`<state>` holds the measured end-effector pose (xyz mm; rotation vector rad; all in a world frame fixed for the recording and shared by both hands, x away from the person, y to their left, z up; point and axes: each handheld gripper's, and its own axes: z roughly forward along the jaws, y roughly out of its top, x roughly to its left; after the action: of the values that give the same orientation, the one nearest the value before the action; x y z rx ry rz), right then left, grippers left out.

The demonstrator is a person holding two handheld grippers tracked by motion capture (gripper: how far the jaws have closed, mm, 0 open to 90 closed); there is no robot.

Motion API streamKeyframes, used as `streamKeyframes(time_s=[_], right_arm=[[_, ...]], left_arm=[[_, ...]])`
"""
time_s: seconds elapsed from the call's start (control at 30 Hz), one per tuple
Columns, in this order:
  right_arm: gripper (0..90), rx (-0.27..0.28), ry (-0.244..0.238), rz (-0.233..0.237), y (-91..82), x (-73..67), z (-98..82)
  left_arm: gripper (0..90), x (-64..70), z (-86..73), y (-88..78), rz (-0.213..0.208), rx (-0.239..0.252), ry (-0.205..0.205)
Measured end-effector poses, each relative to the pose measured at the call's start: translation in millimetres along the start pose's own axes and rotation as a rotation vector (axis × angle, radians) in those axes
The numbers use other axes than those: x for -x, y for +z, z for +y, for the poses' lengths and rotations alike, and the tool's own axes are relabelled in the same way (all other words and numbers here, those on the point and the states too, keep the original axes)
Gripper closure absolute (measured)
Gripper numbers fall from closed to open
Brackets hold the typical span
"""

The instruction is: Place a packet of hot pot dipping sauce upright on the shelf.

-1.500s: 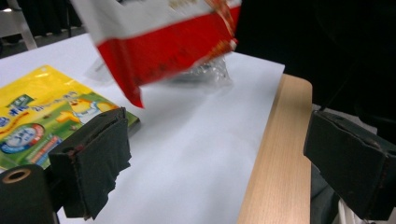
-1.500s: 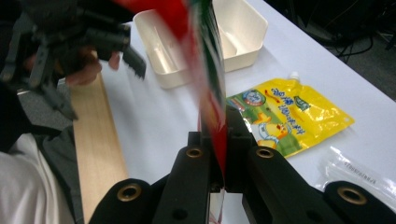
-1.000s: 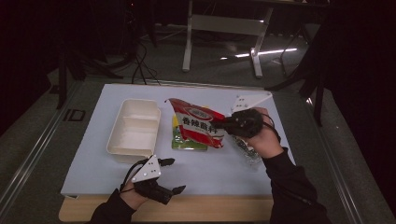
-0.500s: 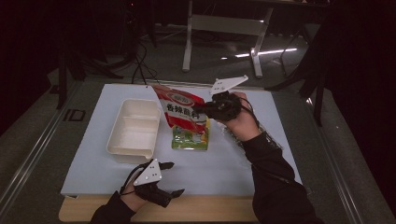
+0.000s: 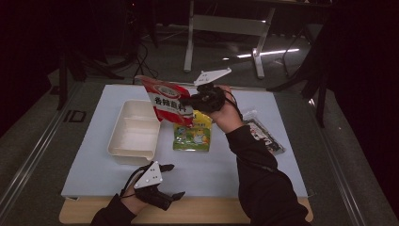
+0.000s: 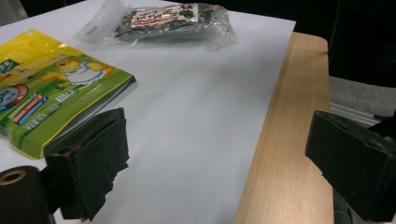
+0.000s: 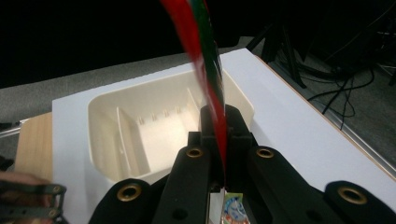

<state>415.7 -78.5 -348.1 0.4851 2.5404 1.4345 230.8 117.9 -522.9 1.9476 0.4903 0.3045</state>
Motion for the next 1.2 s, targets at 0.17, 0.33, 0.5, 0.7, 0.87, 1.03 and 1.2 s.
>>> streamKeyframes(time_s=[0.17,0.33,0.5,0.7,0.87,1.03,1.2], right_arm=[[89.9,-0.007,0.012,-0.001,20.4,2.2,3.1],[89.9,0.016,0.039,0.011,35.8,6.7,4.8],[89.9,0.026,0.056,0.013,53.8,11.9,9.0],[89.9,0.020,0.058,0.010,72.6,15.1,12.1],[89.9,0.031,0.052,0.014,86.5,17.9,16.8],[89.9,0.030,0.033,0.018,100.9,18.9,20.3],[89.9,0.027,0.027,0.022,114.2,21.0,21.2]], left_arm=[[3.2,1.1,-2.0,-0.1,0.000,-0.012,-0.009],[3.2,1.6,-2.8,-2.2,0.001,-0.005,-0.013],[3.1,2.1,-3.0,-3.5,0.011,-0.006,-0.004],[3.1,1.3,-4.0,-4.7,0.009,0.002,-0.020],[3.1,0.3,-4.8,-6.6,0.017,0.000,-0.024],[3.1,0.5,-5.2,-8.2,0.020,0.001,-0.026],[3.1,0.3,-6.5,-10.1,0.022,0.003,-0.033]])
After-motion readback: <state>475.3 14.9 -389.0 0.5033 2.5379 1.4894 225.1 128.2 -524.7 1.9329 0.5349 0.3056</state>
